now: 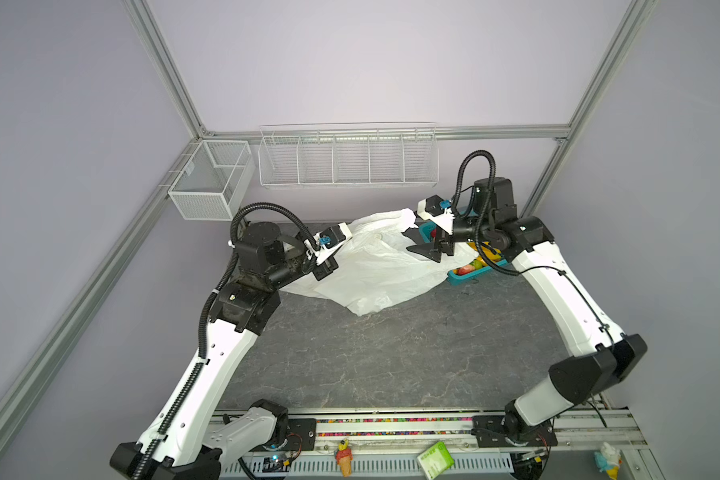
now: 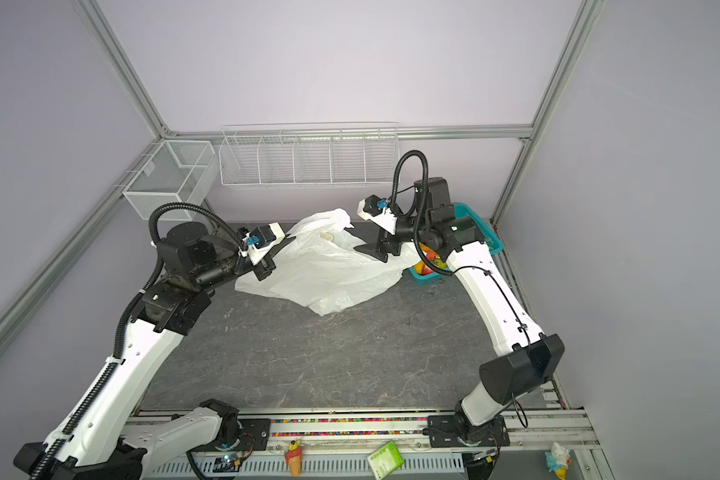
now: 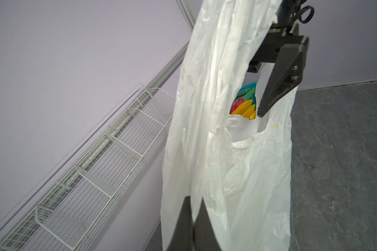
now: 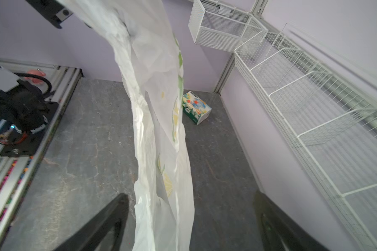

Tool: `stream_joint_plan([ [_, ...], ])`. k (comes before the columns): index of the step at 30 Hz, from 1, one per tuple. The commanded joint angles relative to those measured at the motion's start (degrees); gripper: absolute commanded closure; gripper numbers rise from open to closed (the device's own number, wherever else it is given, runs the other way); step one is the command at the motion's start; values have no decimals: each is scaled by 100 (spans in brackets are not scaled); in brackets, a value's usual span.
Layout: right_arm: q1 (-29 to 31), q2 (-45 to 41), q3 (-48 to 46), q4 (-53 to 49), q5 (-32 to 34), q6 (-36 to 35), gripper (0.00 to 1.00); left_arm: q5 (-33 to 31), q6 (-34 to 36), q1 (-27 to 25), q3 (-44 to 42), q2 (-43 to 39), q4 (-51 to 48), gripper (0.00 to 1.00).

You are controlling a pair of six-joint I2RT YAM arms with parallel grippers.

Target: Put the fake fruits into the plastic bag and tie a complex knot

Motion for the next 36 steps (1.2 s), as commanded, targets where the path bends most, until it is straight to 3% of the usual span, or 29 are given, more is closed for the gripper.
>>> stream_joint_plan([
  [1, 2, 247, 278, -171, -451, -227, 26, 219, 143, 0, 117, -67, 9, 100],
  [4, 17, 515, 504, -366, -575, -253, 42, 193, 144, 1, 110, -26, 38, 100],
  [8, 149, 826, 580, -586, -832, -187, 54, 184, -15, 3, 91, 52, 301, 100],
  [9, 164, 883, 538, -544, -845, -68, 61, 167, -76, 5, 83, 81, 400, 100],
  [11, 151, 982, 445, -289, -892, 547, 86, -22, -290, 4, 35, 168, 714, 100],
  [12, 141, 989, 372, -23, -846, 1023, 93, -208, -429, 2, 15, 235, 887, 100],
  [13, 135, 969, 233, 429, -804, 1770, 94, -559, -698, 2, 3, 329, 1142, 95],
  [14, 123, 905, 40, 931, -720, 2631, 94, -1101, -1077, 7, 12, 454, 1427, 71],
  [16, 70, 669, -648, 2334, -454, 4678, 94, -2384, -2044, 2, 145, 738, 1825, 43],
  [17, 53, 501, -1201, 3249, -306, 5778, 94, -3153, -2620, 1, 290, 890, 1816, 36],
  [19, 127, 226, -2126, 4488, 219, 7227, 94, -4311, -3725, 5, 572, 1056, 1401, 28],
  [21, 245, 15, -2620, 4656, 909, 7836, 93, -4710, -4419, 6, 625, 1023, 995, 24],
  [25, 531, -271, -3312, 4945, 1873, 8755, 93, -4476, -5594, -78, -404, 354, 1358, 9],
  [29, 609, -236, -3550, 5103, 2109, 9160, 93, -4672, -6098, -698, -1585, -411, 1722, 12],
  [32, 619, -154, -3575, 5331, 1865, 9096, 93, -3658, -6480, -889, -1813, -315, 1563, 14],
  [36, 630, -223, -3812, 5930, 1674, 8981, 93, -2274, -6862, -930, -1502, 326, 1439, 13],
])
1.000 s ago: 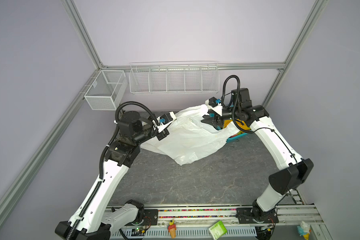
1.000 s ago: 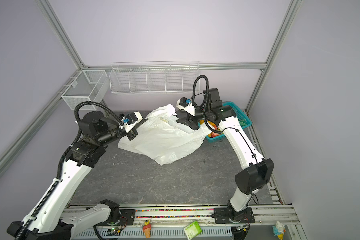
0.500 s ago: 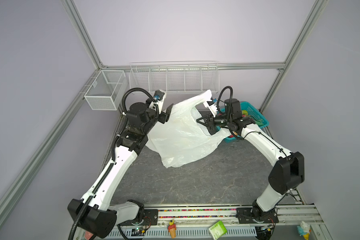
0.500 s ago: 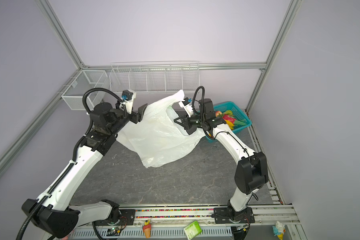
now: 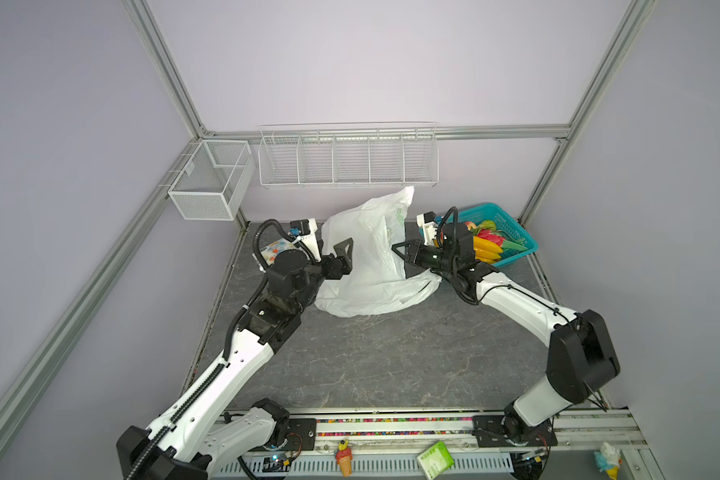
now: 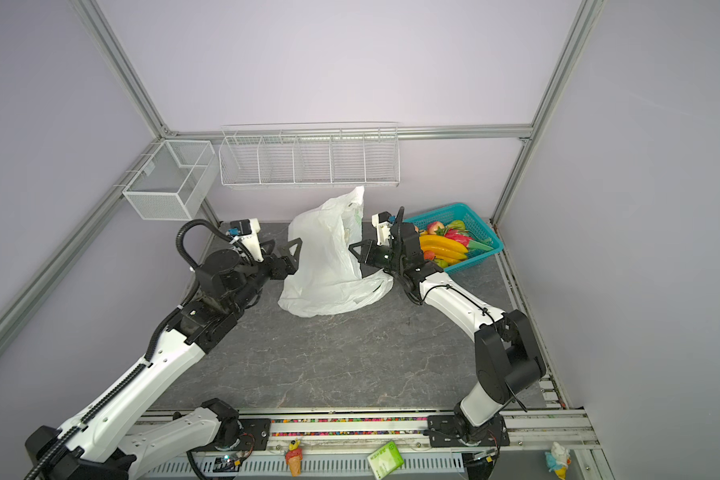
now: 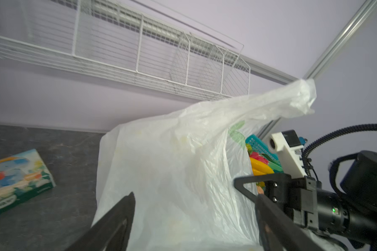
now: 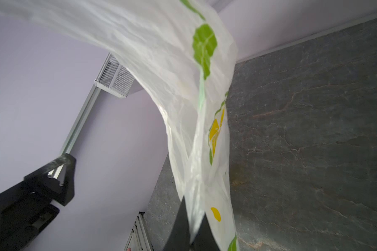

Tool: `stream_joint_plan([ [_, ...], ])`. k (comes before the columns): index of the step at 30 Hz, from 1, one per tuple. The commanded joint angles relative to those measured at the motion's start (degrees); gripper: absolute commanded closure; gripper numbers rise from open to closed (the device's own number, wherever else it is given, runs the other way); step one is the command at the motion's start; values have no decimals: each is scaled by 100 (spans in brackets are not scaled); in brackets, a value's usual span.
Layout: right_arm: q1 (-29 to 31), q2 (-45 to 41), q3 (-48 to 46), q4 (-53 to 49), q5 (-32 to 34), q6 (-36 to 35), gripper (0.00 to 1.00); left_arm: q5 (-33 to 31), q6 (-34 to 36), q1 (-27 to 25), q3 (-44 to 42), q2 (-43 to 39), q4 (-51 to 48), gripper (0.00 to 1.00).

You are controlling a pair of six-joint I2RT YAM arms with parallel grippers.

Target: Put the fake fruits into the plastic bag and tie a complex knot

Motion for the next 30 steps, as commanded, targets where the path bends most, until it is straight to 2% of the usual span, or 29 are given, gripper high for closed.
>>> stream_joint_plan([
  [1, 24, -199, -242, 785, -116, 204, 93, 1195, -661, -79, 283, 532, -71, 12],
  [4, 26, -220, -328, 1094, -362, 170, 93, 1437, -680, -108, 514, 897, 3, 10],
  [7, 20, -267, -331, 1007, -496, -148, 93, 1382, -689, -96, 779, 1241, 16, 9],
  [11, 28, -346, -319, 560, -445, -681, 93, 1238, -619, -96, 1282, 1739, -31, 9],
  [16, 40, -446, -354, 292, -361, -1033, 93, 1074, -225, -100, 2229, 2527, -659, 9],
  [20, 24, -466, -337, 111, -283, -1235, 93, 1293, -42, -95, 2894, 3121, -1113, 9],
  [24, 24, -491, -341, -7, -194, -1410, 93, 1450, -46, -100, 3135, 3451, -1145, 9],
  [30, 26, -526, -407, -100, -124, -1545, 93, 1045, 75, -93, 3549, 3970, -1367, 15],
])
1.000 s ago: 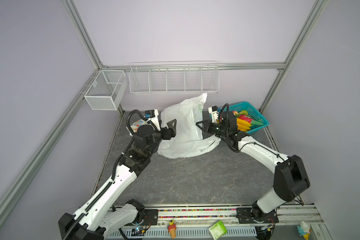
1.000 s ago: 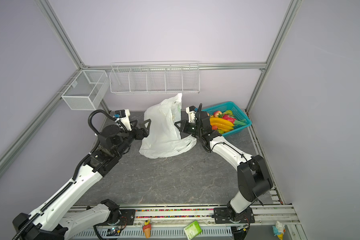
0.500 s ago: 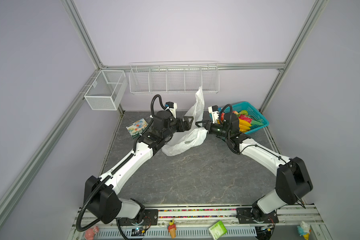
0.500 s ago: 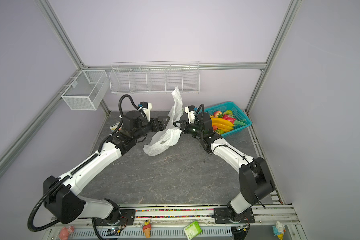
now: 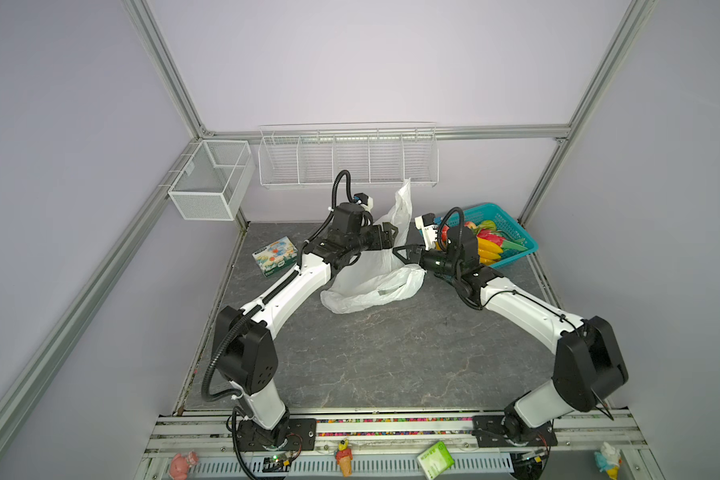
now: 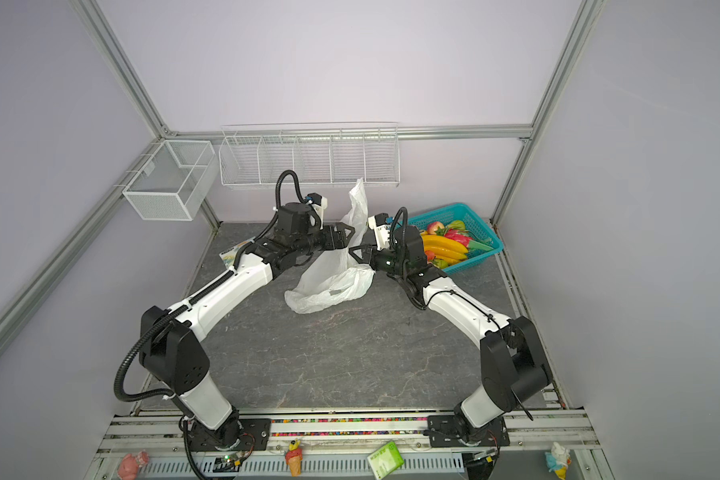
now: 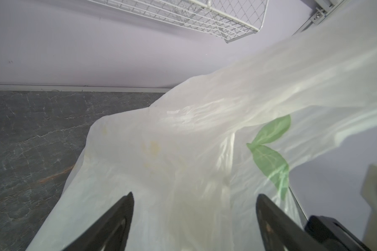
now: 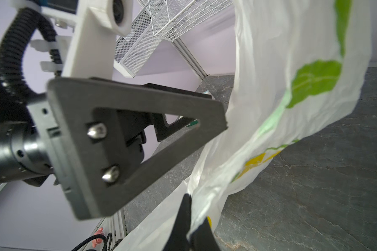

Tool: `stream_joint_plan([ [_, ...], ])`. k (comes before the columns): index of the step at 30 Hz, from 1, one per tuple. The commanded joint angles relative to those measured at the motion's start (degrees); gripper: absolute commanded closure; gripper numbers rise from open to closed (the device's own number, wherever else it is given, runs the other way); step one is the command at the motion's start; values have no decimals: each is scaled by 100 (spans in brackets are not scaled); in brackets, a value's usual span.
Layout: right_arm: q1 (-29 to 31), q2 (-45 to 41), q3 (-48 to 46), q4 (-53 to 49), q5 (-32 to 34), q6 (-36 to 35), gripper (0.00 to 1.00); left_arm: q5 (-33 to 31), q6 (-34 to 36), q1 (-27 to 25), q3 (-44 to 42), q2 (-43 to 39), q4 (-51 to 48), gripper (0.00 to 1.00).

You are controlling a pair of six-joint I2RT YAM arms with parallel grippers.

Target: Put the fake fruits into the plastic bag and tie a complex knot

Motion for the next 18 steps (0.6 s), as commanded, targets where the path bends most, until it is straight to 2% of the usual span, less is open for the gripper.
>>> stream_joint_plan([
  [1, 21, -249, -155, -141, 109, -239, 93, -97, 156, -1, 444, 277, -300, 15],
  [4, 25, -298, -194, -289, 249, -329, 93, 99, 169, -5, 581, 479, -398, 15],
  [10, 16, -473, -151, -795, 840, -476, 93, 50, 473, -2, 484, 511, -880, 17],
  [18, 32, -593, -240, -723, 1354, -316, 94, -122, 899, -16, 187, 283, -1513, 17],
])
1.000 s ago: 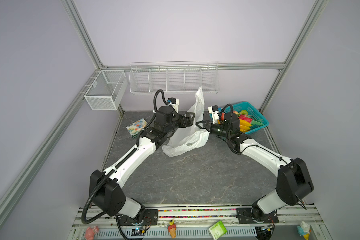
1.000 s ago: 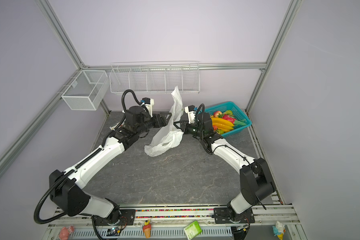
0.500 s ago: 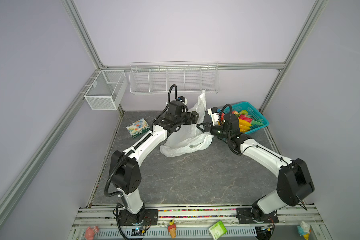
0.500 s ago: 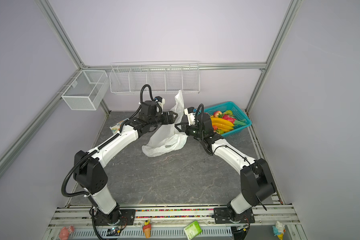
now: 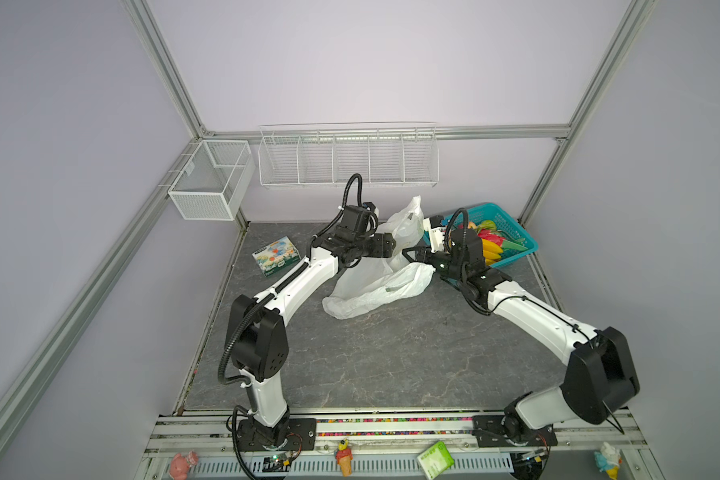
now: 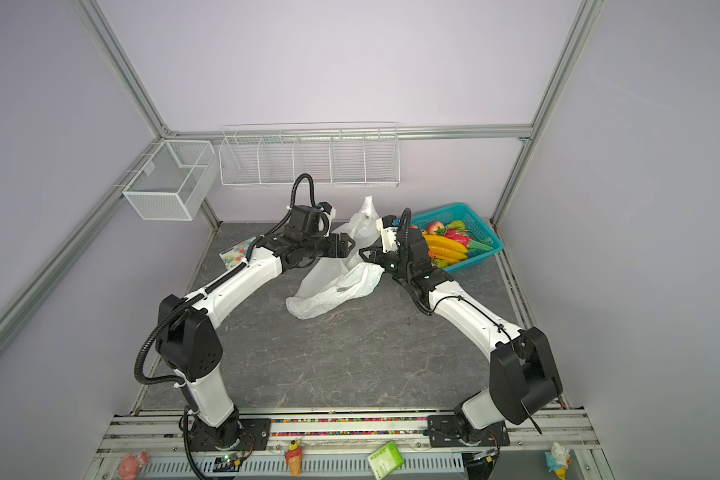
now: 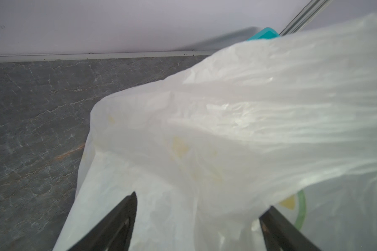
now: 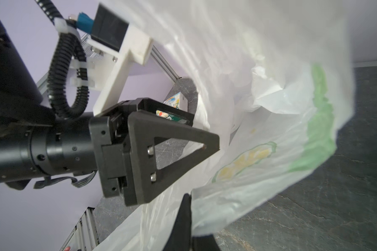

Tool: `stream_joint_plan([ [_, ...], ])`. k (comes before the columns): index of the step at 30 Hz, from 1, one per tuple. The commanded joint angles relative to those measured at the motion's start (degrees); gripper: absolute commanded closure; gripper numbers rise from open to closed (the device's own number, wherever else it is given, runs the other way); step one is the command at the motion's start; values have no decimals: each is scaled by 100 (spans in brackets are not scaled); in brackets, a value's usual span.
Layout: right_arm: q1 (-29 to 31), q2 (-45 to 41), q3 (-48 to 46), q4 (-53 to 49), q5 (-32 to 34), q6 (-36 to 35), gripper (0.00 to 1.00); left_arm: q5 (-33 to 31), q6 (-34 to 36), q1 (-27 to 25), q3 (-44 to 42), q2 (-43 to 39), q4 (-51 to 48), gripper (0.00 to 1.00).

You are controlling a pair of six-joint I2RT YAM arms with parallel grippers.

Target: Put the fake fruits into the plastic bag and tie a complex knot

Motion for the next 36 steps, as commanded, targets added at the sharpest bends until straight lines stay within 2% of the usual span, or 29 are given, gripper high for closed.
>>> stream_joint_plan([
  [1, 31, -171, -138, 51, 367, 53, 93, -109, 247, -16, -203, -253, -490, 17],
  [6, 81, -52, -91, 139, 533, 163, 93, 68, 179, -17, -521, -631, -500, 21],
  [9, 112, 3, -60, 132, 574, 137, 93, 23, 197, -17, -674, -847, -452, 31],
  [10, 112, 13, -59, 125, 583, 129, 93, 9, 224, -17, -700, -879, -424, 36],
  [13, 109, 29, -46, 15, 578, -40, 93, -184, 334, -2, -600, -847, -489, 62],
  [15, 101, -32, -72, -201, 653, -282, 92, -232, 344, 72, -493, -803, -510, 86],
  [17, 65, -121, -141, -372, 683, -482, 91, -155, 274, 175, -413, -805, -526, 100],
  [21, -103, -224, -209, -1108, 979, -935, 88, 360, -222, 496, -388, -1149, -541, 100],
  [24, -274, -158, -262, -1791, 1465, -1267, 84, 872, -818, 812, -957, -1774, 141, 100],
  [26, -376, -123, -369, -1913, 1627, -1398, 82, 952, -1199, 988, -1472, -2179, 660, 100],
  [28, -391, -66, -402, -1951, 1673, -1475, 80, 1082, -1440, 1262, -1641, -2309, 681, 100],
  [30, -390, -7, -389, -1898, 1512, -1497, 76, 1215, -1533, 1470, -1601, -2279, 510, 100],
  [33, -388, 63, -313, -1783, 994, -1567, 66, 1159, -1364, 1469, -1492, -2162, 181, 100],
  [36, -356, 95, -139, -1797, 345, -1991, 51, 1194, -1364, 1469, -1412, -2048, -17, 100],
])
